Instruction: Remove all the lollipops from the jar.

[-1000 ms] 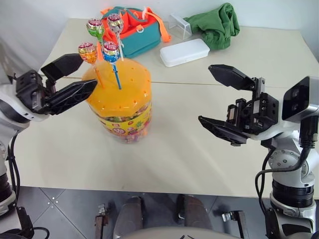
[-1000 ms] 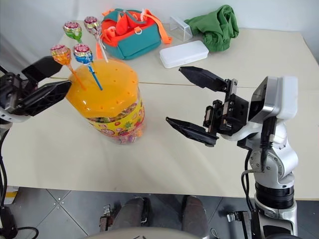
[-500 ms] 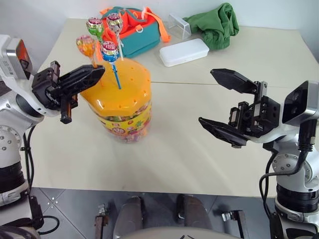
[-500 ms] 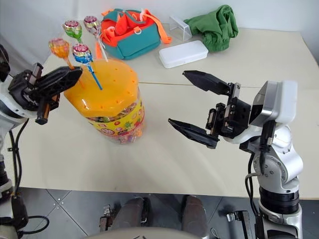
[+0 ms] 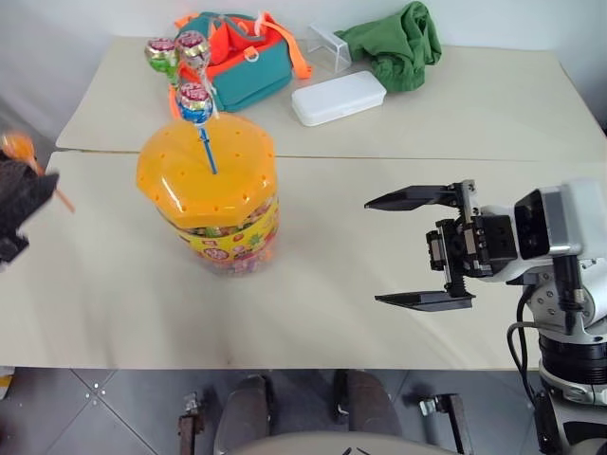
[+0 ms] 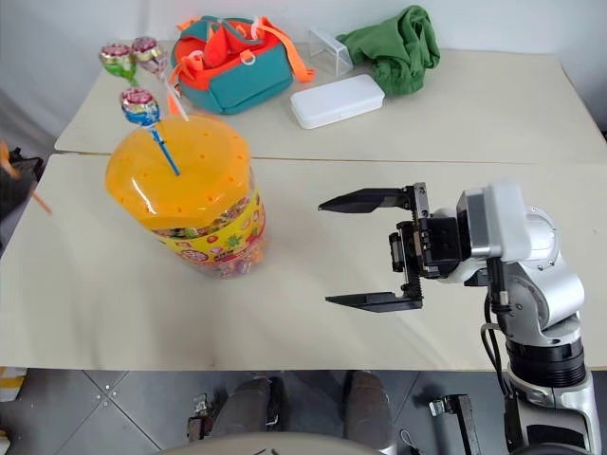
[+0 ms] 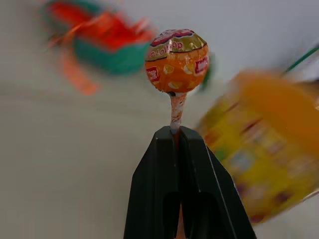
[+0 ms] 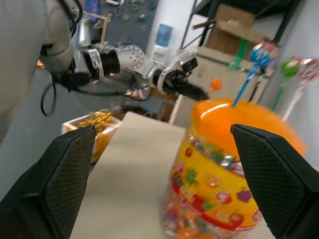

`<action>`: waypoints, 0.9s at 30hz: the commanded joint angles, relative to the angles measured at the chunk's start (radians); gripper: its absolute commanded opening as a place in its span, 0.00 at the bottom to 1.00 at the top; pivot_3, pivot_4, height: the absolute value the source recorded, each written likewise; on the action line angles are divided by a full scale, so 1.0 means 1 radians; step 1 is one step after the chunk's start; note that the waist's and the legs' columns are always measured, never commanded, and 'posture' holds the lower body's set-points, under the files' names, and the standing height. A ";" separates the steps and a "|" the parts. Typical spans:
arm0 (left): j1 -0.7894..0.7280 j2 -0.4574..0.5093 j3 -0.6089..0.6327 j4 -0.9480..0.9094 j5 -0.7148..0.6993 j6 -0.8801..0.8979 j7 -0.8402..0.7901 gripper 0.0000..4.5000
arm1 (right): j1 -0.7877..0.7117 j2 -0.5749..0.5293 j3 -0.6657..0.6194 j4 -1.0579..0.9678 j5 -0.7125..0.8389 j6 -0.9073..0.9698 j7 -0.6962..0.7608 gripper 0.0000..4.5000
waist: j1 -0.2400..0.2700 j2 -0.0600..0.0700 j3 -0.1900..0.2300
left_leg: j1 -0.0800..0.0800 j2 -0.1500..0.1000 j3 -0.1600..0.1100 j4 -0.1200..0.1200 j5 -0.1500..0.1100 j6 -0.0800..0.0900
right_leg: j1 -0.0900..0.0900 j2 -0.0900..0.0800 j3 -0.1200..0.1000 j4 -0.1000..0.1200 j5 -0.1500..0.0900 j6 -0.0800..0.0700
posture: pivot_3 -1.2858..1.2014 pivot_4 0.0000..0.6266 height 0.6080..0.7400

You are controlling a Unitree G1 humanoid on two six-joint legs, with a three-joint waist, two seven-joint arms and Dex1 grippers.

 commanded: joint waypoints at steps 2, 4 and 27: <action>0.122 -0.067 -0.028 -0.034 0.191 -0.138 -0.001 0.01 | 0.000 0.004 -0.003 0.005 -0.008 -0.033 0.044 1.00 | 0.015 0.000 0.000 | -0.001 0.000 0.001 0.001 -0.001 0.000 | 0.000 0.000 0.001 -0.002 0.000 0.000 | 0.52 0.24 1.00; 0.153 -0.099 -0.039 -0.044 0.234 -0.152 0.024 0.11 | 0.014 0.004 -0.001 -0.001 -0.008 -0.032 0.053 1.00 | 0.024 -0.001 0.000 | -0.001 0.002 0.002 0.002 -0.002 -0.001 | 0.000 0.002 0.001 -0.003 0.000 0.000 | 0.52 0.24 1.00; -0.698 -0.064 -0.307 -0.090 0.065 -0.207 -0.230 0.84 | -0.044 0.047 -0.177 -0.135 0.210 0.137 -0.405 1.00 | 0.037 -0.001 0.000 | -0.002 0.009 0.011 0.008 -0.005 -0.003 | -0.007 0.009 0.010 0.004 0.001 -0.002 | 0.52 0.24 1.00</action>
